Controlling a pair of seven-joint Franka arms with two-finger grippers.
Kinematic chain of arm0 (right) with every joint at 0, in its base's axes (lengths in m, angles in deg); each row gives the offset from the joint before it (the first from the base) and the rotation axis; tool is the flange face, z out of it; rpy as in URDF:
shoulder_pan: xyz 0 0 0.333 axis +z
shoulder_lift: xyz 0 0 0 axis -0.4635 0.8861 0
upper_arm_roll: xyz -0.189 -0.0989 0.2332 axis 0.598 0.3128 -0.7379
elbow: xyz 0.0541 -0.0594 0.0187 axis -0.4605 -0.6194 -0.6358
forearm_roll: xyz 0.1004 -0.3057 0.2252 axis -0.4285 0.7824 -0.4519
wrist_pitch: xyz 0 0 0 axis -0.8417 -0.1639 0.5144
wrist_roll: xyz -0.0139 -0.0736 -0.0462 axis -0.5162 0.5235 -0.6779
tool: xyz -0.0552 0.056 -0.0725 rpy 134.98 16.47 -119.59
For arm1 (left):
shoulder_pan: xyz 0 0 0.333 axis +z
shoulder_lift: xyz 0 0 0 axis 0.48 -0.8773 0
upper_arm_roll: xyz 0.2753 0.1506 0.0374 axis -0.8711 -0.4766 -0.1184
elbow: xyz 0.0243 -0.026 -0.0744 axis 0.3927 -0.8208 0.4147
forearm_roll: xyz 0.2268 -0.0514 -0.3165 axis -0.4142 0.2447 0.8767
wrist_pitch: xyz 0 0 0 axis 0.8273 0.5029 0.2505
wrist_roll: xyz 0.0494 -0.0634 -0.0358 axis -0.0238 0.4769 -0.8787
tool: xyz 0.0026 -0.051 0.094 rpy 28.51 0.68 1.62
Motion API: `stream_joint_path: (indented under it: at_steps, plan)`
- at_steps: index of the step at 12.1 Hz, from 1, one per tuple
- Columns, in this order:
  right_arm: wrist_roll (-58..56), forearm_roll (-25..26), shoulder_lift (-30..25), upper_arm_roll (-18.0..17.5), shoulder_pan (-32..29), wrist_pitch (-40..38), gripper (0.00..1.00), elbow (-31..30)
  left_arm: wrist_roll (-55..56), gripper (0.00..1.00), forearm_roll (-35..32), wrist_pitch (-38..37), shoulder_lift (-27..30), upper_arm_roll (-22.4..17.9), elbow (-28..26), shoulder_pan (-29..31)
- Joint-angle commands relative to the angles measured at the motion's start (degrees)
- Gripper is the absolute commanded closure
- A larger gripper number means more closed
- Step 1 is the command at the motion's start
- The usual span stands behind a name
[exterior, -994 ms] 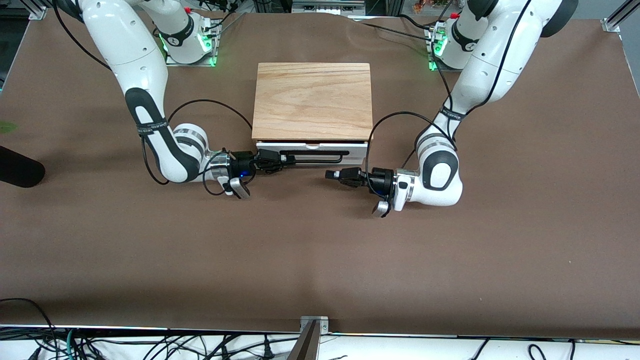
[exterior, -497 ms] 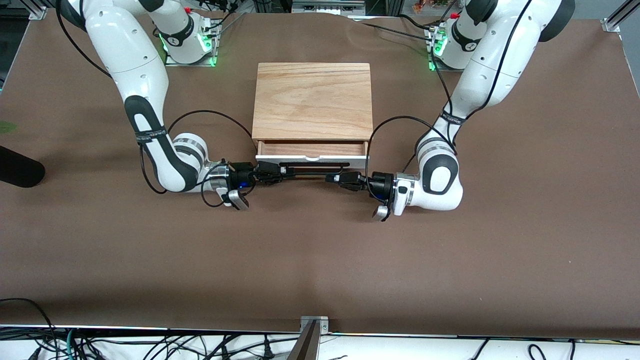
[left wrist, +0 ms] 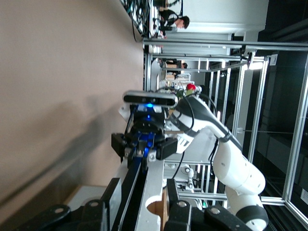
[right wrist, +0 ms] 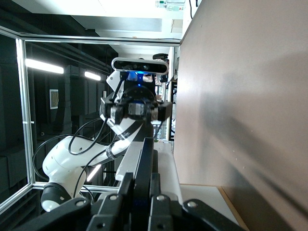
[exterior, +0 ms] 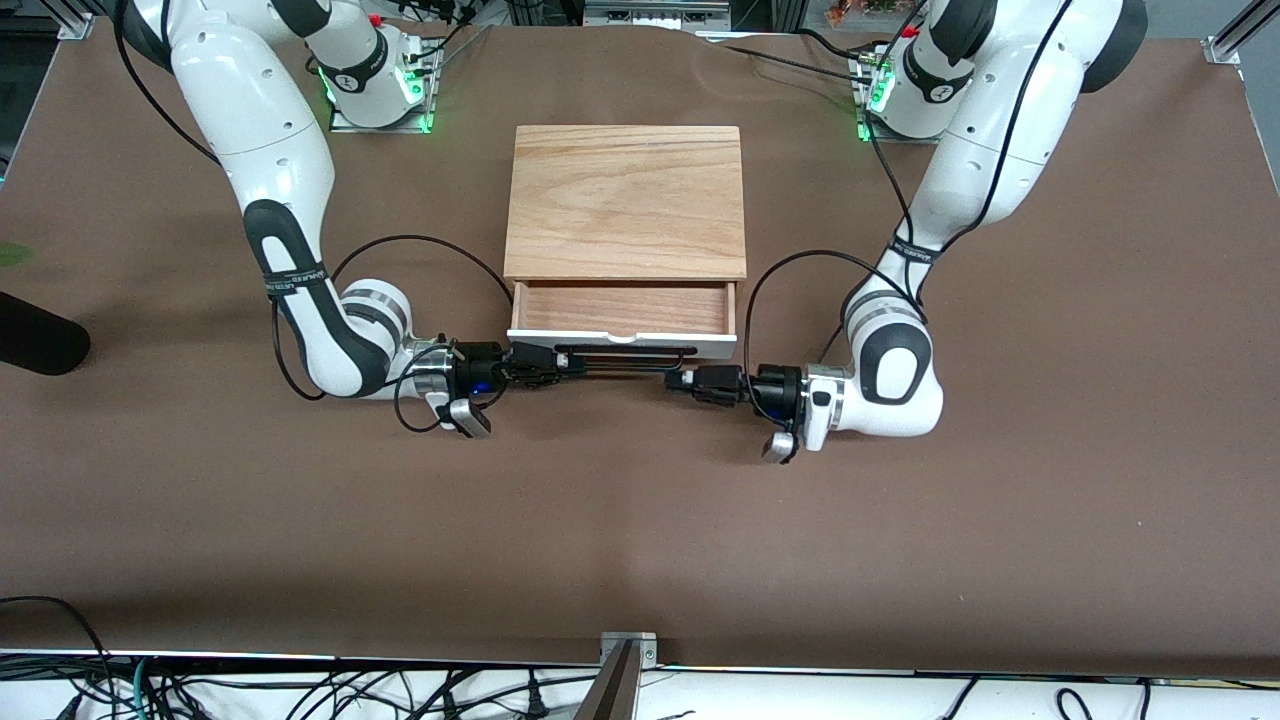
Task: Pull top drawer with both arms simultaneously
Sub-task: 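Pull the drawer handle outward with both grippers together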
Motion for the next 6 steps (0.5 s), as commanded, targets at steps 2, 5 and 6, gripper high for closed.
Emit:
stream_joint_path:
  at_steps: [2,5,6]
  plan:
    - [0.33,-0.62,2.98,-0.31,-1.14,0.78,0.83,4.61,2.67,0.54,-1.78,-0.14,-2.97,-2.38,5.48,-1.05]
    - [0.42,-0.62,4.57,-0.31,-1.41,1.21,0.84,6.99,0.38,0.56,-1.96,-0.14,-4.29,-2.38,5.04,-2.37]
    - [1.2,-0.62,4.92,-0.31,-1.49,1.48,0.84,7.6,0.29,0.6,-1.78,-0.14,-4.56,-2.38,5.04,-2.9]
